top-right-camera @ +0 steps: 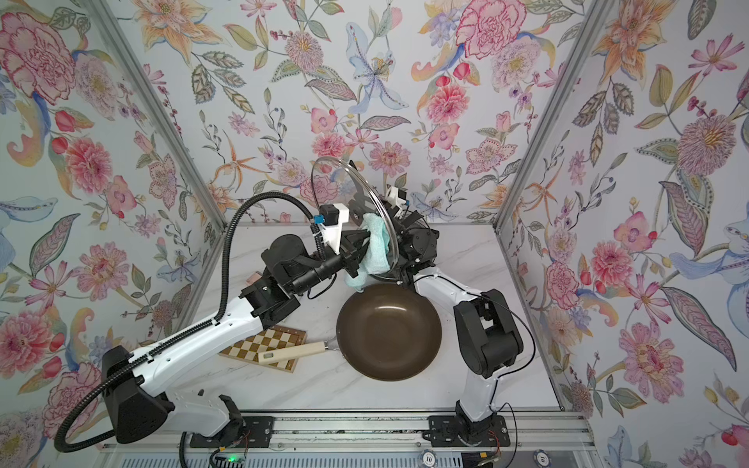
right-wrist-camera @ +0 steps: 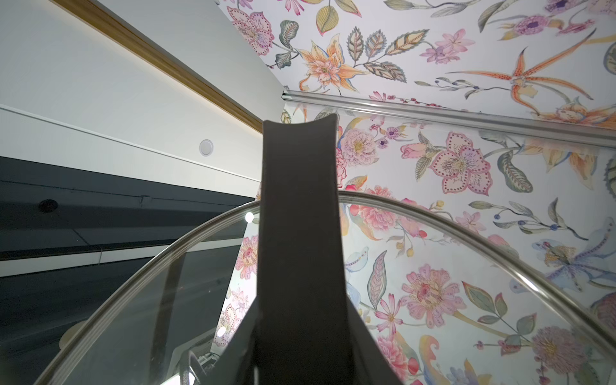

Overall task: Wipe the pot lid with a cloth
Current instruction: Wipe the pot lid.

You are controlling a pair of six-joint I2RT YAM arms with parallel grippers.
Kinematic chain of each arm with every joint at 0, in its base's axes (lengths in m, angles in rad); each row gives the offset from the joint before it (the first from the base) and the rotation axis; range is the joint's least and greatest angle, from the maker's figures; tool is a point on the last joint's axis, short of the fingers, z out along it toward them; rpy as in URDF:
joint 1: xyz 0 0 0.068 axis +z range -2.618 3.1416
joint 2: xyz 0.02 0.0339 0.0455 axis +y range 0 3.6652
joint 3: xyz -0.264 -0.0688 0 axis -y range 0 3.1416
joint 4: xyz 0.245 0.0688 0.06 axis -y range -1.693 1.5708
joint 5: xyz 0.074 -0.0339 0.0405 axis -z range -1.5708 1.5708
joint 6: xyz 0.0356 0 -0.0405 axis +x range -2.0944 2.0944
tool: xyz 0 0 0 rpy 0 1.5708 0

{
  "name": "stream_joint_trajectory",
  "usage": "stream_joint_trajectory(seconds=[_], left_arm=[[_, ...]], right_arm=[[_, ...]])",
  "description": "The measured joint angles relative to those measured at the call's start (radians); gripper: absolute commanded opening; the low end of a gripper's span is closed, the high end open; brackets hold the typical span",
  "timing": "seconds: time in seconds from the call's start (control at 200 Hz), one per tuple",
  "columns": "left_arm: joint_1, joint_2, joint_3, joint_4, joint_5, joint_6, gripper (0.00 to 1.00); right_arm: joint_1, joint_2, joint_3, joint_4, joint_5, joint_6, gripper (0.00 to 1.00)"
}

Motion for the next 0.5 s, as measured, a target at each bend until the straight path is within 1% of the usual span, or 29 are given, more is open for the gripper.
stream_joint_trajectory(seconds=[0.09,0.16,0.28,0.385,0.5], left_arm=[[0.021,-0.034,0.03,0.002,-0.033,0.022,0.0],[0.054,-0.058,0.041,-0.001,-0.051,0.029,0.0],[0.075,-0.054,0.04,-0.009,-0.018,0.029,0.0],[0.03,-0.027,0.04,-0.015,0.037,0.034,0.0],[-0.04,-0.005,0.023,-0.036,0.094,0.047,0.0]], right_arm=[[0.02,-0.004,-0.045,-0.005,-0.006,-0.014,0.0],[0.031,-0.01,-0.09,-0.024,-0.008,-0.018,0.0],[0.03,-0.019,-0.113,-0.059,-0.006,-0.022,0.0],[0.016,-0.017,-0.078,-0.08,-0.012,-0.026,0.0],[0.006,0.003,0.031,-0.088,-0.022,-0.025,0.0]])
